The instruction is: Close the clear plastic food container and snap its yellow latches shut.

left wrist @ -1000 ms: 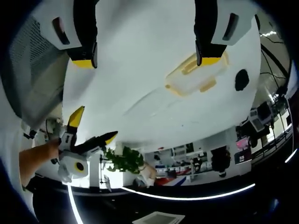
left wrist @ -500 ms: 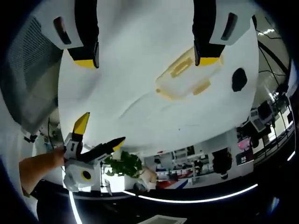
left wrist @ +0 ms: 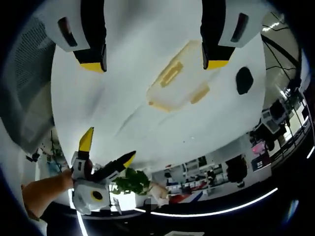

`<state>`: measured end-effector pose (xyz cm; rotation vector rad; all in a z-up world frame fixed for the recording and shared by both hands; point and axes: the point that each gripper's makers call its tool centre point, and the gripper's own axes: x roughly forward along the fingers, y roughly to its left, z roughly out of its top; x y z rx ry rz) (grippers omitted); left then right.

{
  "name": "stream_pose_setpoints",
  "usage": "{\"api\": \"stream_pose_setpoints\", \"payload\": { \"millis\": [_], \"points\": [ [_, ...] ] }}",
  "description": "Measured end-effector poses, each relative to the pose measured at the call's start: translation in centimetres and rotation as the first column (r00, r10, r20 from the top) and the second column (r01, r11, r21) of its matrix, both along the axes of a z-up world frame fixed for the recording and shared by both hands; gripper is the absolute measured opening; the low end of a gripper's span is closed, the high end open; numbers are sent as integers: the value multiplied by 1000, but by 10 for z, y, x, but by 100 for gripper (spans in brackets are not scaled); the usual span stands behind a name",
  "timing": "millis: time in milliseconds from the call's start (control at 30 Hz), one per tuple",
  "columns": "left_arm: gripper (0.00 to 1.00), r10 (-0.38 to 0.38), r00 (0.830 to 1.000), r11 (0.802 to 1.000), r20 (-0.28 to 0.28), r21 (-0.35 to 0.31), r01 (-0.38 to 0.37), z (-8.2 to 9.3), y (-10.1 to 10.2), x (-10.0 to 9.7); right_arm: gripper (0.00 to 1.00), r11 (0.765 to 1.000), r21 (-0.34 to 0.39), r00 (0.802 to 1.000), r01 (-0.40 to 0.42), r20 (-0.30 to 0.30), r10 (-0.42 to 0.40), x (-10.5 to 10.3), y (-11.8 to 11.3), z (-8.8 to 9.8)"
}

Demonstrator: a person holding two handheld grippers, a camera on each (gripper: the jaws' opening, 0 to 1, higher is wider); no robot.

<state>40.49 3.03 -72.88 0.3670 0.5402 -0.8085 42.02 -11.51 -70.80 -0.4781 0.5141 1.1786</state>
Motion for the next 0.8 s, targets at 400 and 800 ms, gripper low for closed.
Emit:
{"api": "stream_pose_setpoints", "payload": {
  "millis": [400, 800],
  "points": [
    [76, -47, 999, 995, 4, 87, 47, -11, 17, 18, 75, 997, -41, 998, -61, 1, 61, 20, 13, -9],
    [75, -88, 996, 985, 5, 149, 86, -17, 33, 39, 73, 987, -90, 991, -133, 7, 134, 34, 29, -18]
  ]
}}
